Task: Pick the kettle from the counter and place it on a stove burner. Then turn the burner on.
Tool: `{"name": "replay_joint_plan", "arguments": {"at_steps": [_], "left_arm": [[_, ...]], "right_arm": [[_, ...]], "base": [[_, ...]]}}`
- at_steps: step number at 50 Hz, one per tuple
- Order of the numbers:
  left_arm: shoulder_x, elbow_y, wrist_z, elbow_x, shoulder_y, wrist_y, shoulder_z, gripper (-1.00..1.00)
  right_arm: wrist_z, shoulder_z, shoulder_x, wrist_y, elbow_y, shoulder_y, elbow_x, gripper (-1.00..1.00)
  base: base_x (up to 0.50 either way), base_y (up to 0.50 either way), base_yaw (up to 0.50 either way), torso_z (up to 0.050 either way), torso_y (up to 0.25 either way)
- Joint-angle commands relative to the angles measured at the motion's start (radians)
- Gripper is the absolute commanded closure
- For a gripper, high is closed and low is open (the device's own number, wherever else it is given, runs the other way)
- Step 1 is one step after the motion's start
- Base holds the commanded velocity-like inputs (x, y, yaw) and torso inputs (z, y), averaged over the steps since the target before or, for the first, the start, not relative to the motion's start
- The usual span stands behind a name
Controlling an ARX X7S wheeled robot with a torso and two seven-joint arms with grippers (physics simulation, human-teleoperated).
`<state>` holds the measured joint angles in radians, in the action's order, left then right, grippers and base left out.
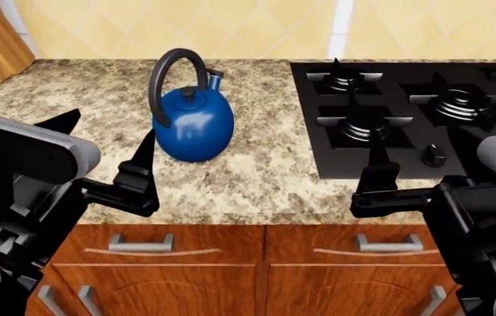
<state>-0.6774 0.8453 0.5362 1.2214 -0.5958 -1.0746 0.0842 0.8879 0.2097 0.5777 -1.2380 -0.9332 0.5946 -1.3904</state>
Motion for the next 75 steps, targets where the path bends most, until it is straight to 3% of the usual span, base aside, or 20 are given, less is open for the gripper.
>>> {"name": "replay_joint_plan", "arguments": {"at_steps": [1, 75], "left_arm": [[-0.009, -0.005, 0.014, 0.02, -0.025, -0.025, -0.006, -1.0], [0.023, -0.098, 0.079, 0.082, -0.036, -0.019, -0.056, -1.0]], "right_arm": [[0.023, -0.01, 0.021, -0.035, -0.01, 0.035, -0.033, -1.0], [0.023, -0.07, 0.069, 0.014, -0.011, 0.018, -0.002, -1.0]], "base": [[0.11, 0.0, 0.0, 0.0, 0.0], [0.14, 0.0, 0.0, 0.0, 0.0]]}}
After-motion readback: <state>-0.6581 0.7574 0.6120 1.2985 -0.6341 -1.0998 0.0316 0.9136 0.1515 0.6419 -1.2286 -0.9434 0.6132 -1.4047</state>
